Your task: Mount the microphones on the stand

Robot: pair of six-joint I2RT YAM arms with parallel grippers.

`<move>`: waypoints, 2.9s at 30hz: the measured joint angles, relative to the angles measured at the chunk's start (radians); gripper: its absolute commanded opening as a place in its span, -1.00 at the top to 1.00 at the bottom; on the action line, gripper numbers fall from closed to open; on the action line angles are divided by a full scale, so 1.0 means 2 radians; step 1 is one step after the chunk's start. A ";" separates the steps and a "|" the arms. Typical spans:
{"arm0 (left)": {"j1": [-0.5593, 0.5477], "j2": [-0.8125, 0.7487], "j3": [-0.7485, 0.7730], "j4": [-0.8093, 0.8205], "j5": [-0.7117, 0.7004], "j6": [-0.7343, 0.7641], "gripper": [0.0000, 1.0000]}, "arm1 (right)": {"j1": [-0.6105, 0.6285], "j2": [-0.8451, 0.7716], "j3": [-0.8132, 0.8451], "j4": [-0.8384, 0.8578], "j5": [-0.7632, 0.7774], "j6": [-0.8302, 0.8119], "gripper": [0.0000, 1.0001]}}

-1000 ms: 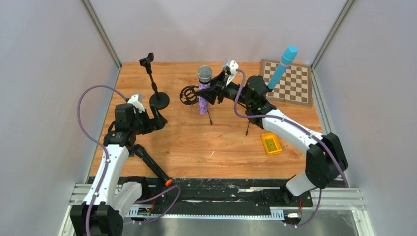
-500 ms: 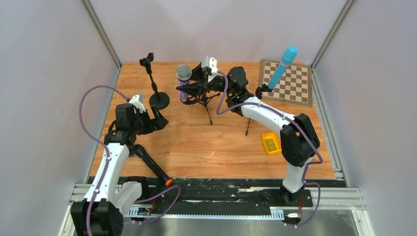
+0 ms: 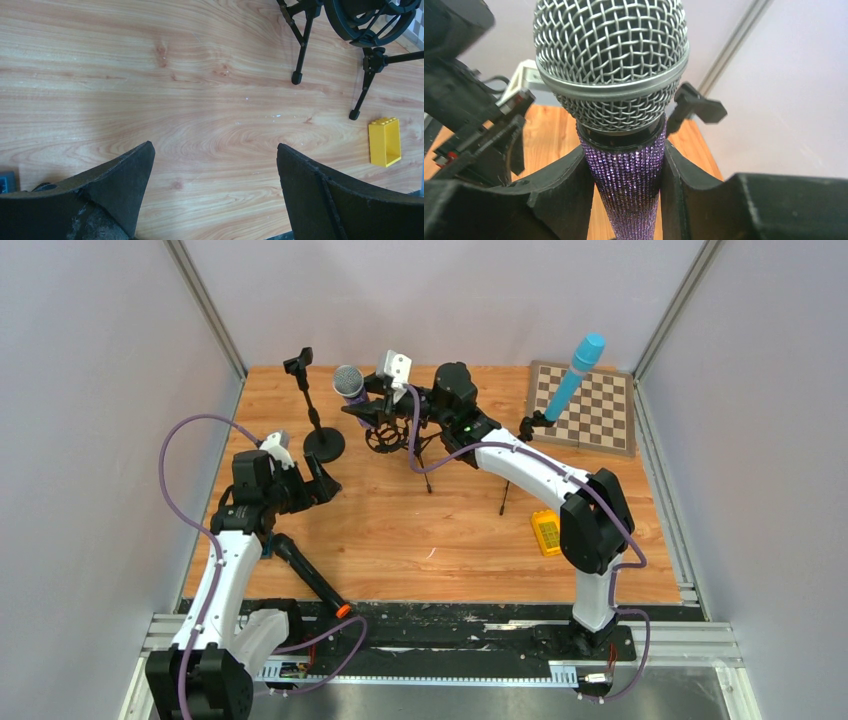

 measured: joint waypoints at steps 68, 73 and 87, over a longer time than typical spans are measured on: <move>0.015 0.010 0.000 0.009 0.027 -0.003 -1.00 | 0.000 -0.092 -0.146 -0.003 0.077 -0.024 1.00; 0.015 0.010 0.000 0.009 0.030 -0.003 -1.00 | 0.000 -0.092 -0.162 0.027 0.075 -0.022 1.00; 0.015 0.011 0.000 0.009 0.036 -0.004 -1.00 | -0.008 -0.083 -0.168 0.056 0.076 -0.001 1.00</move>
